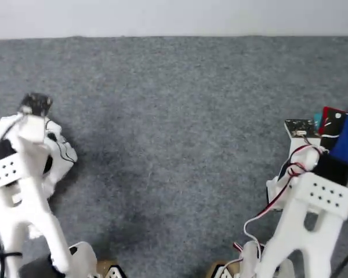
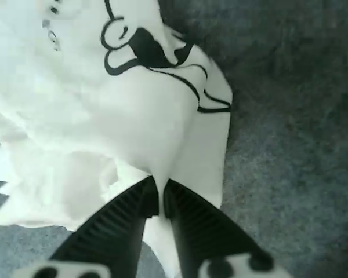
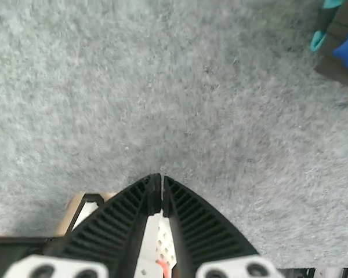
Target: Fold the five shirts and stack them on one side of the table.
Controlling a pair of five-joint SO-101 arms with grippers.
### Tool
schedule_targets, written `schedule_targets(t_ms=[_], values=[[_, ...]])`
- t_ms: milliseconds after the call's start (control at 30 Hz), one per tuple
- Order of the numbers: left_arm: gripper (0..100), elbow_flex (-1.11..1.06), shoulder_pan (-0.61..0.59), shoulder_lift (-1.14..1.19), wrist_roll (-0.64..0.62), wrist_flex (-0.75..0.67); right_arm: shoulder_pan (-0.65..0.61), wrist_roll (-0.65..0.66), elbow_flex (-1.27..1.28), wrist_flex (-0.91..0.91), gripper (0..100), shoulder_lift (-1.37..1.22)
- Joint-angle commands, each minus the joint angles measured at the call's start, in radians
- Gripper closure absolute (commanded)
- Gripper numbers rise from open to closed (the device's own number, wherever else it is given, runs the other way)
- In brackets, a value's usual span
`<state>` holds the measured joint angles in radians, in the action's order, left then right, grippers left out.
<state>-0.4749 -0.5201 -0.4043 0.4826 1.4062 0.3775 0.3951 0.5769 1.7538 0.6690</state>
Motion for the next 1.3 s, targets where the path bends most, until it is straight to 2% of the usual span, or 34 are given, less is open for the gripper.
schedule_targets(t_ms=[0,133,333,467,533,633,733,900,1100,1200,1267], values=[[99,0.229,0.1,-0.117,-0.094,0.092,-0.007,0.003,-0.003,0.044,99.0,0.082],[99,0.323,0.275,-0.222,-0.17,0.13,-0.007,0.003,-0.002,0.044,99.0,0.139],[99,0.375,0.605,-0.293,-0.29,0.143,-0.004,0.003,-0.002,0.044,99.0,0.18],[99,0.358,0.792,-0.29,-0.304,0.12,-0.002,0.003,-0.002,0.044,99.0,0.199],[99,0.318,0.848,-0.281,-0.304,0.071,-0.002,0.003,0.009,0.044,99.0,0.209],[99,0.255,0.873,-0.226,-0.304,0.008,-0.002,0.005,0.061,0.044,99.0,0.236],[97,0.242,0.872,-0.14,-0.304,0.006,-0.002,0.009,0.068,0.042,99.0,0.263],[84,0.289,0.864,-0.087,-0.362,0.061,-0.005,0.009,0.066,0.042,99.0,0.289],[82,0.409,0.862,-0.11,-0.374,0.167,-0.008,0.006,0.061,0.042,99.0,0.285],[82,0.424,0.801,-0.129,-0.374,0.219,-0.041,0.006,0.061,0.041,99.0,0.282],[82,0.423,0.717,-0.146,-0.373,0.245,-0.099,0.003,0.061,0.041,99.0,0.282]])
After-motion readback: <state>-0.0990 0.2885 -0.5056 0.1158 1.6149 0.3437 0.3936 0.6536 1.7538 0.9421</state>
